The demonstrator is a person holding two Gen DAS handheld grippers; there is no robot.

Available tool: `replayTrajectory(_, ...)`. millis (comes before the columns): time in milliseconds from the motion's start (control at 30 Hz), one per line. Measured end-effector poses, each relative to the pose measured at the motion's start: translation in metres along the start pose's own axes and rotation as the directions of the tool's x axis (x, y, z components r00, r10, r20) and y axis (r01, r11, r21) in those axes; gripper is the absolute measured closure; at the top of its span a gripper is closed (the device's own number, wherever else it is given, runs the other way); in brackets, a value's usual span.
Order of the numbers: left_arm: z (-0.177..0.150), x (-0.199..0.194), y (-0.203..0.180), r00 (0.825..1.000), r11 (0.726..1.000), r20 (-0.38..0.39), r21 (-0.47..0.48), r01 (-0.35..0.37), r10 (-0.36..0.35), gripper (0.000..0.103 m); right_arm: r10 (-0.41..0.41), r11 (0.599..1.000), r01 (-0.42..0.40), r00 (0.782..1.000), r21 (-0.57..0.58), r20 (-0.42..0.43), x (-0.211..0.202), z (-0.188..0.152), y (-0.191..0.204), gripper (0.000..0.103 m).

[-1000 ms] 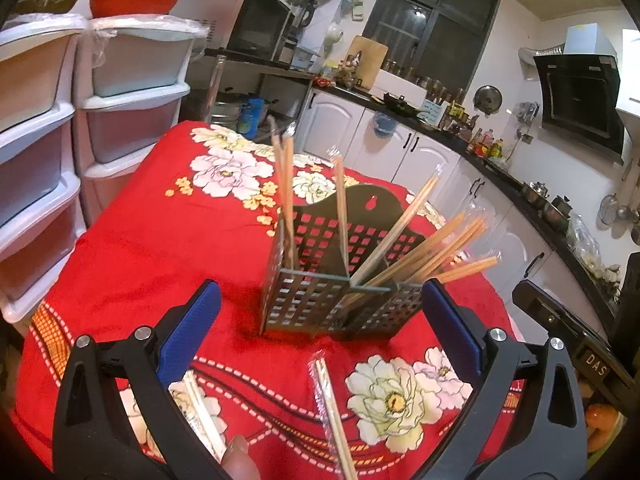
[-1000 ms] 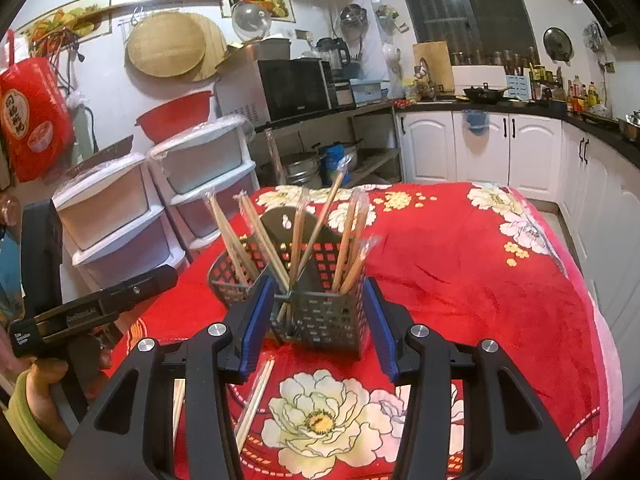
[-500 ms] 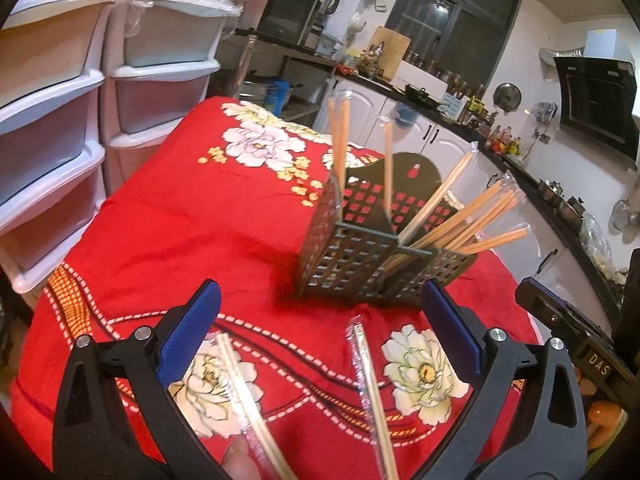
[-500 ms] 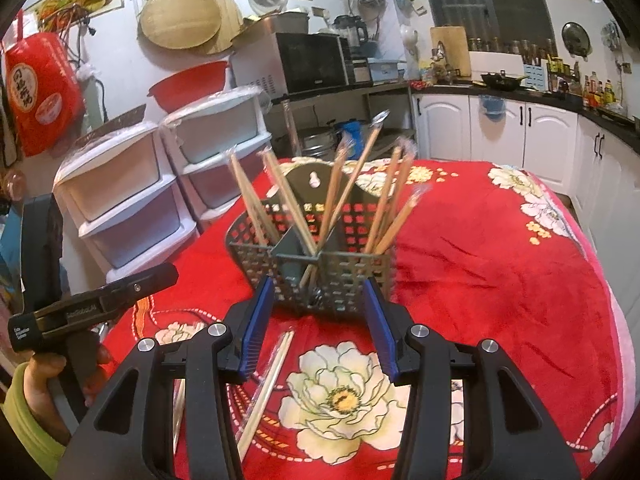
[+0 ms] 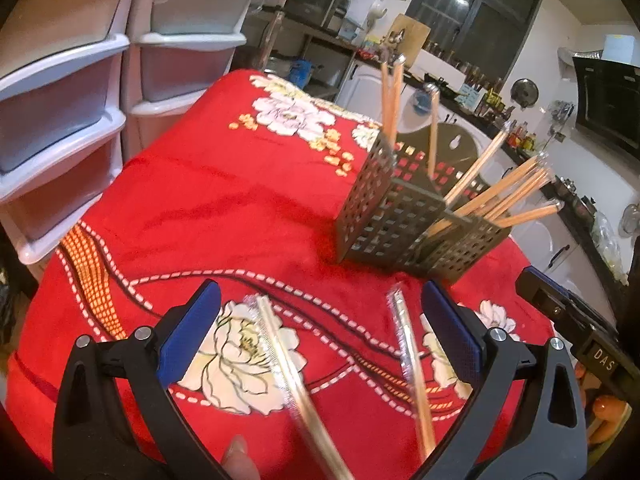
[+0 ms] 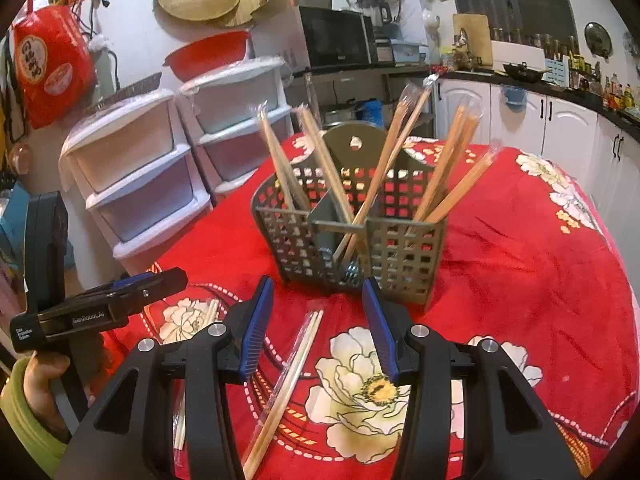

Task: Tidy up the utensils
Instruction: 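Move both open tools back toward the wrapped chopstick packs, then close the left tool on a wooden chopstick while the right tool grasps another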

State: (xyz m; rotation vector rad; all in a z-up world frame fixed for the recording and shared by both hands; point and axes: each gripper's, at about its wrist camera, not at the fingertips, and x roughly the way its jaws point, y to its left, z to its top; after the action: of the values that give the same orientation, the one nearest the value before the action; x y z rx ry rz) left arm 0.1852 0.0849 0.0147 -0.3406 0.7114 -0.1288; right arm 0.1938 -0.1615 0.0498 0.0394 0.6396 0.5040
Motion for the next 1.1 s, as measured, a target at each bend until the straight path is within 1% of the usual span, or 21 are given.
replayTrajectory(100,-0.004,0.005,0.008,1.0,1.0,-0.021,-0.007,-0.011,0.011,0.012,0.002,1.0,-0.002,1.0,-0.007,-0.021,0.01,-0.003,0.004,0.059)
replayTrajectory(167,-0.007,0.008,0.012,0.999,1.0,-0.034,-0.008,-0.016,0.016,0.014,0.005,1.0,-0.005,0.999,-0.009,-0.034,0.015,-0.006,0.006,0.059)
replayTrajectory(267,-0.011,0.016,0.018,0.998,1.0,-0.063,-0.012,-0.017,0.016,0.023,0.005,1.0,-0.006,0.998,-0.013,-0.055,0.025,-0.009,0.009,0.059)
replayTrajectory(333,-0.013,0.02,0.022,0.997,1.0,-0.083,-0.022,-0.007,0.005,0.036,0.005,1.0,-0.006,0.998,-0.014,-0.07,0.032,-0.011,0.01,0.059)
replayTrajectory(367,-0.014,0.022,0.024,0.996,1.0,-0.094,-0.028,-0.005,0.002,0.04,0.006,1.0,-0.008,0.997,-0.015,-0.077,0.035,-0.013,0.011,0.059)
replayTrajectory(433,-0.017,0.029,0.03,0.992,0.998,-0.123,-0.053,0.014,-0.021,0.052,0.006,1.0,-0.008,0.996,-0.018,-0.091,0.043,-0.015,0.012,0.059)
replayTrajectory(533,-0.02,0.036,0.035,0.987,0.997,-0.155,-0.072,0.03,-0.041,0.063,0.007,1.0,-0.009,0.994,-0.018,-0.114,0.053,-0.018,0.011,0.059)
replayTrajectory(600,-0.022,0.043,0.038,0.982,0.995,-0.179,-0.092,0.042,-0.058,0.068,0.007,1.0,-0.009,0.991,-0.019,-0.132,0.062,-0.019,0.011,0.059)
replayTrajectory(700,-0.024,0.052,0.041,0.977,0.993,-0.203,-0.111,0.043,-0.065,0.069,0.007,1.0,-0.01,0.988,-0.02,-0.156,0.073,-0.022,0.012,0.061)
replayTrajectory(900,-0.02,0.057,0.044,0.975,0.993,-0.211,-0.115,0.041,-0.064,0.069,0.002,0.999,-0.011,0.975,-0.036,-0.222,0.099,-0.024,0.013,0.063)
replayTrajectory(1100,-0.015,0.064,0.041,0.974,0.995,-0.224,-0.094,0.017,-0.038,0.069,-0.013,0.998,-0.003,0.966,-0.061,-0.257,0.119,-0.021,0.02,0.063)
